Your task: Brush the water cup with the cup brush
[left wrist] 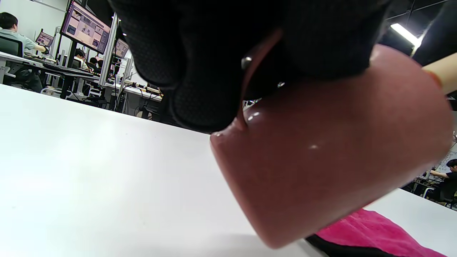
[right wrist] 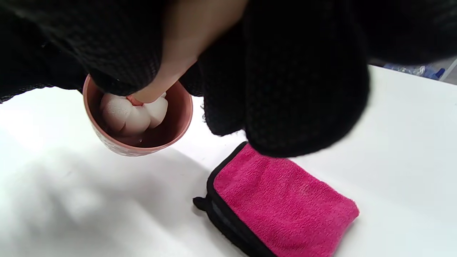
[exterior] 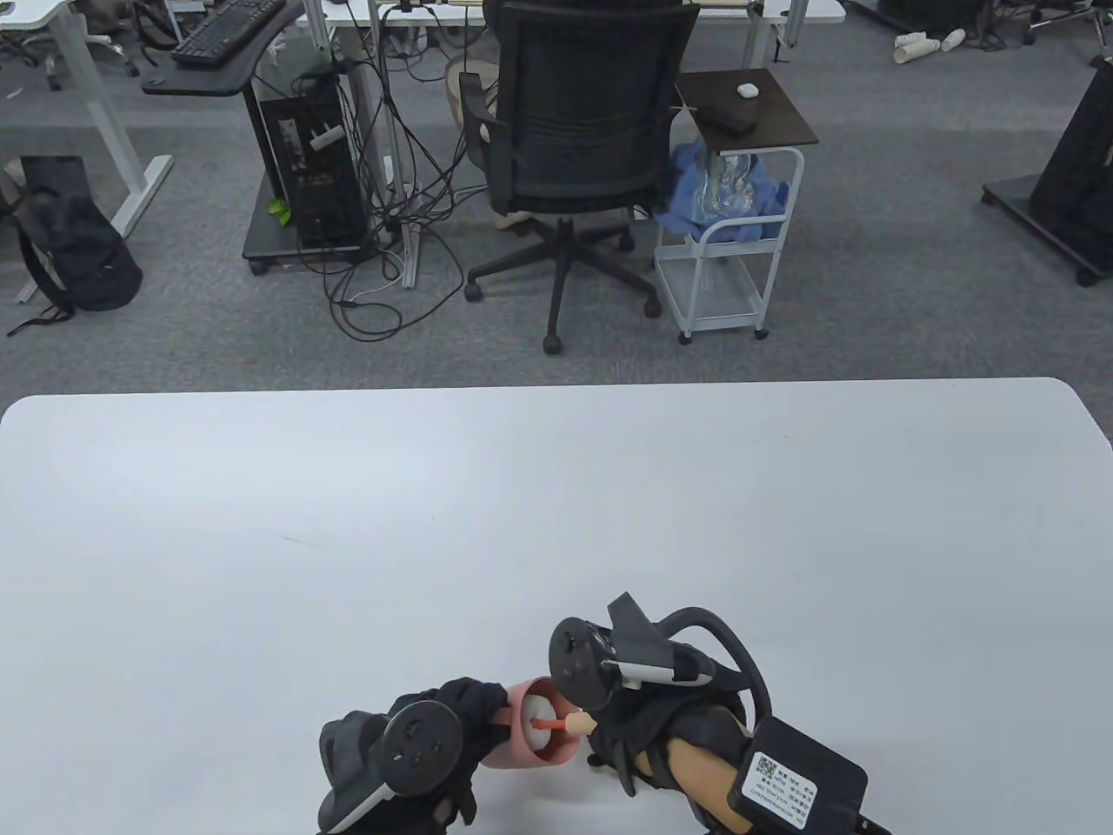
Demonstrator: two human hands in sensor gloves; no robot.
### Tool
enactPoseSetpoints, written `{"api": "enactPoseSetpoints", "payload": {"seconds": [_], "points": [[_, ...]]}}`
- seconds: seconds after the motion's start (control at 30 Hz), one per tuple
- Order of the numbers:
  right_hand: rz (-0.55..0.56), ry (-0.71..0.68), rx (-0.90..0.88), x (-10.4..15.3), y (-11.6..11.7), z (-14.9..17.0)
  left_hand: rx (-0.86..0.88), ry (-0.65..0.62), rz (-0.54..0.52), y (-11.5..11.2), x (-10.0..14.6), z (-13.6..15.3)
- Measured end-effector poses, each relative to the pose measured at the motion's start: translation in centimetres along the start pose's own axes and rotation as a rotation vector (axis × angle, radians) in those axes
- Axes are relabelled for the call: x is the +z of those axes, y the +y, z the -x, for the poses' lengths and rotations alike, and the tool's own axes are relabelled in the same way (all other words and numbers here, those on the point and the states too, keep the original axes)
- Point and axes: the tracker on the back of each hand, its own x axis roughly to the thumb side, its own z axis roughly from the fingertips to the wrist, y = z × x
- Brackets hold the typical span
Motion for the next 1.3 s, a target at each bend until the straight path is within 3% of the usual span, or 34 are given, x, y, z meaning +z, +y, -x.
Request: {"api": "enactPoseSetpoints", "payload": {"seconds": [0.4,0.83,1.1,1.3], "points": [[-0.042,0.056,-0.060,-1.0,1.4,1.9,0.013,0.010,0.006,-0.1,0.0,-0.2],[-0.082,0.040,-0.121,-0.3,3.4,0.7,-0.031,0.013,0.005,-0.1,-0.1,-0.2],[-0.078,0.017,-0.135,0.1,2.9,-0.1,-0.046,0.007,-0.005,-0.1,0.0,-0.3],[-0.007,-0.028,-0.113,0.4,1.8,-0.2,-0.024,0.011,-0.014,0.0,0.0,-0.2]]}}
